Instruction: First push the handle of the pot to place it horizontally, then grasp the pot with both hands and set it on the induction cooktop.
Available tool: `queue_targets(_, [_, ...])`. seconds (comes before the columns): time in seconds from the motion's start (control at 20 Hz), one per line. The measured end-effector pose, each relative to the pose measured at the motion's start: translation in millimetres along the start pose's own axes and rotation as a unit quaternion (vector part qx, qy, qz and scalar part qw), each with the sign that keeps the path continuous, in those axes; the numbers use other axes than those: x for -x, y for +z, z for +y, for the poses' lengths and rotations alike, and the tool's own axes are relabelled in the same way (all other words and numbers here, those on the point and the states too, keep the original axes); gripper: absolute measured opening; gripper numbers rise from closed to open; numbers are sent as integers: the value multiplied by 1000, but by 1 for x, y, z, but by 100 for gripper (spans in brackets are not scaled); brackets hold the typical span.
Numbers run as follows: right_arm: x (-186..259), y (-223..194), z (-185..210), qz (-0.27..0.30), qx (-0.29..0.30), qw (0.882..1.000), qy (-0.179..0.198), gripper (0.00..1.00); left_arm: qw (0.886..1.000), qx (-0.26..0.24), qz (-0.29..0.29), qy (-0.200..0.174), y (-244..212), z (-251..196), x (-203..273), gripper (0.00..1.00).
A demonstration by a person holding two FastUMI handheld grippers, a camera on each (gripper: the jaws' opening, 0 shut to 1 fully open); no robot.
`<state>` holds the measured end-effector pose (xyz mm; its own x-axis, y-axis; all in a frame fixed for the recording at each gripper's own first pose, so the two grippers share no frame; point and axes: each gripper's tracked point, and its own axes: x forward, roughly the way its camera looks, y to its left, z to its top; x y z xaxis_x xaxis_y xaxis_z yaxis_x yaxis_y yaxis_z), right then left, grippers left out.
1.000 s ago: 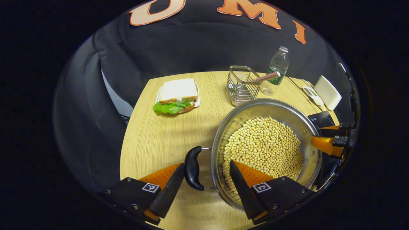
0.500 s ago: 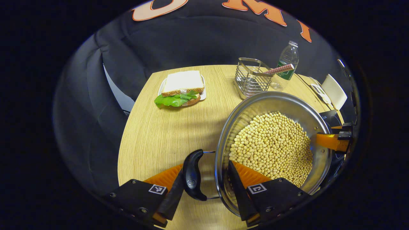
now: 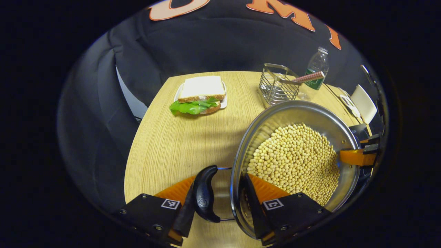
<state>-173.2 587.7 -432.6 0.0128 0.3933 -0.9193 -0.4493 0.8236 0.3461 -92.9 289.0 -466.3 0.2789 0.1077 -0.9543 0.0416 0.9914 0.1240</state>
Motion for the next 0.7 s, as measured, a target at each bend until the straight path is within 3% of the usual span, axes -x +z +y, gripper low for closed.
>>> queue_targets(0.15, [3, -7, 1, 19, -14, 1000, 13, 59, 1000, 17, -1, 3, 0, -2, 4, 66])
queue_targets(0.3, [5, 0, 2, 3, -8, 1000, 12, 53, 1000, 29, 1, 6, -3, -9, 10, 64])
queue_targets(0.7, [34, 7, -29, -48, -31, 998, 25, 53, 997, -23, -64, 23, 36, -26, 71, 64])
